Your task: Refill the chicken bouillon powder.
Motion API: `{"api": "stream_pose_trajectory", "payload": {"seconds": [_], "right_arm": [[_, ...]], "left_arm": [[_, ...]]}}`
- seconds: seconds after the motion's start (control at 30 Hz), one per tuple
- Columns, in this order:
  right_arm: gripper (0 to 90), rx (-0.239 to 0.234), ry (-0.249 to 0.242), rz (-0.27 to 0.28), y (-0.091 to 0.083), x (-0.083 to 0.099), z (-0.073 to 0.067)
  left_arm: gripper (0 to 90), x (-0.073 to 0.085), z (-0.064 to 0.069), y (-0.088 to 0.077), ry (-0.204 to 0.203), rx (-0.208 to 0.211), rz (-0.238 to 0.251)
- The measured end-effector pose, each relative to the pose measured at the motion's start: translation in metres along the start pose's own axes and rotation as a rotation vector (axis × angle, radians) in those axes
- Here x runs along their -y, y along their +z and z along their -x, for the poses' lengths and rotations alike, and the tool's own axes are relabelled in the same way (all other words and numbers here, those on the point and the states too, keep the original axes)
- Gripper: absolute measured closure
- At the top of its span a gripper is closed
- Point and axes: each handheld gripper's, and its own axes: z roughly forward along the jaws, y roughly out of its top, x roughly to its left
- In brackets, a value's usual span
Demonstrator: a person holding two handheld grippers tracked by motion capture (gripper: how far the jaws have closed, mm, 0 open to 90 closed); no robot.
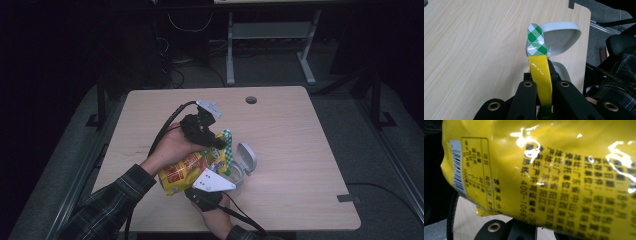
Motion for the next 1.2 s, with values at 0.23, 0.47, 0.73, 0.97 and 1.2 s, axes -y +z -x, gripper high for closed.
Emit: {"api": "stream_pose_trajectory", "payload": {"seconds": [0.23,0.47,0.73,0.97,1.2], "right_arm": [[89.8,0.0,0.004,0.004,-0.0006,-0.0005,0.0008],[89.8,-0.005,0.008,0.011,-0.0007,-0.001,0.0013],[89.8,-0.013,0.016,0.012,-0.0005,-0.0006,0.0017],[89.8,-0.016,0.019,0.013,-0.0007,-0.0009,0.0014],[89.7,-0.017,0.018,0.014,-0.0009,-0.0009,0.0017]], "left_arm": [[89.9,-0.0024,0.0002,0.0015,-0.001,-0.003,-0.013],[89.9,-0.0047,0.0,0.0019,0.006,-0.009,-0.033],[89.9,-0.0049,-0.0009,0.0035,0.0,-0.012,-0.045],[89.9,-0.0056,-0.0007,0.0037,0.002,-0.013,-0.05],[89.9,-0.0059,-0.0006,0.0041,0.0,-0.016,-0.052]]}}
